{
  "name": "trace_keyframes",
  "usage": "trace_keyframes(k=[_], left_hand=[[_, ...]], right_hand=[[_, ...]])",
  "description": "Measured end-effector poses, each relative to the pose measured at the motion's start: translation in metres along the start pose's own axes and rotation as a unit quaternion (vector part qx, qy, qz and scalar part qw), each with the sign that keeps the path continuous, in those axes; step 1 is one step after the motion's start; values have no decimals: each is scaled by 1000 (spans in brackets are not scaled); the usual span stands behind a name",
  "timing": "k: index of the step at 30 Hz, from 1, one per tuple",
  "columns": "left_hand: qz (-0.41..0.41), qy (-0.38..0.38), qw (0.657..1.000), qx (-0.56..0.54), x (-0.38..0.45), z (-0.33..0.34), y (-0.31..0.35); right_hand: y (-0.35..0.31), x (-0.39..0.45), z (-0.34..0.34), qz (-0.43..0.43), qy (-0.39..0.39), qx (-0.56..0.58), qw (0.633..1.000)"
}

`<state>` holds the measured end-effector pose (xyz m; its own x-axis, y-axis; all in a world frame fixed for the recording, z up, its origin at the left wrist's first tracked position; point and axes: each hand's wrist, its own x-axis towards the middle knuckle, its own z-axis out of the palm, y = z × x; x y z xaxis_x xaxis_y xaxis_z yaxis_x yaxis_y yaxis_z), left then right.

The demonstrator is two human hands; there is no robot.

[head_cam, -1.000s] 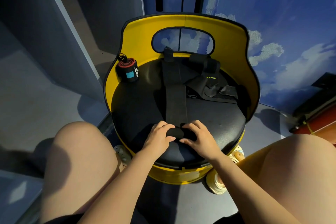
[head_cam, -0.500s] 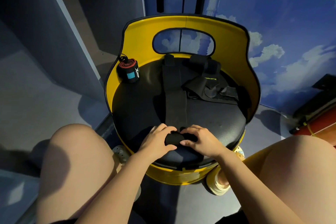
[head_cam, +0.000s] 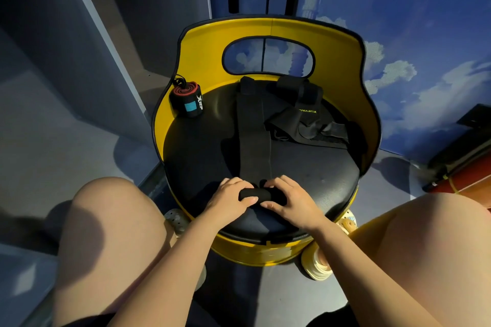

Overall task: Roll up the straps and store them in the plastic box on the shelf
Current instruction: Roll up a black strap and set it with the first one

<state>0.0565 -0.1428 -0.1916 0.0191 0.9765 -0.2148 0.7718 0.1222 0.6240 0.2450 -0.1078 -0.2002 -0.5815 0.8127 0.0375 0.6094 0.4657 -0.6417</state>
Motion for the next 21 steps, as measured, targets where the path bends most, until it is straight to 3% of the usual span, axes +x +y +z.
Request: trace_keyframes(k=[9,16,21], left_hand=[[-64,-27,995,-77,0,3,0],[-97,53,989,-95,-10,5,9],[-111,84,980,-141,-7,5,12]], right_hand=[[-2,5,0,64,-18,73,995],[-3,17,1,149,-15,136,979],[-8,19,8,180,49,148,971]])
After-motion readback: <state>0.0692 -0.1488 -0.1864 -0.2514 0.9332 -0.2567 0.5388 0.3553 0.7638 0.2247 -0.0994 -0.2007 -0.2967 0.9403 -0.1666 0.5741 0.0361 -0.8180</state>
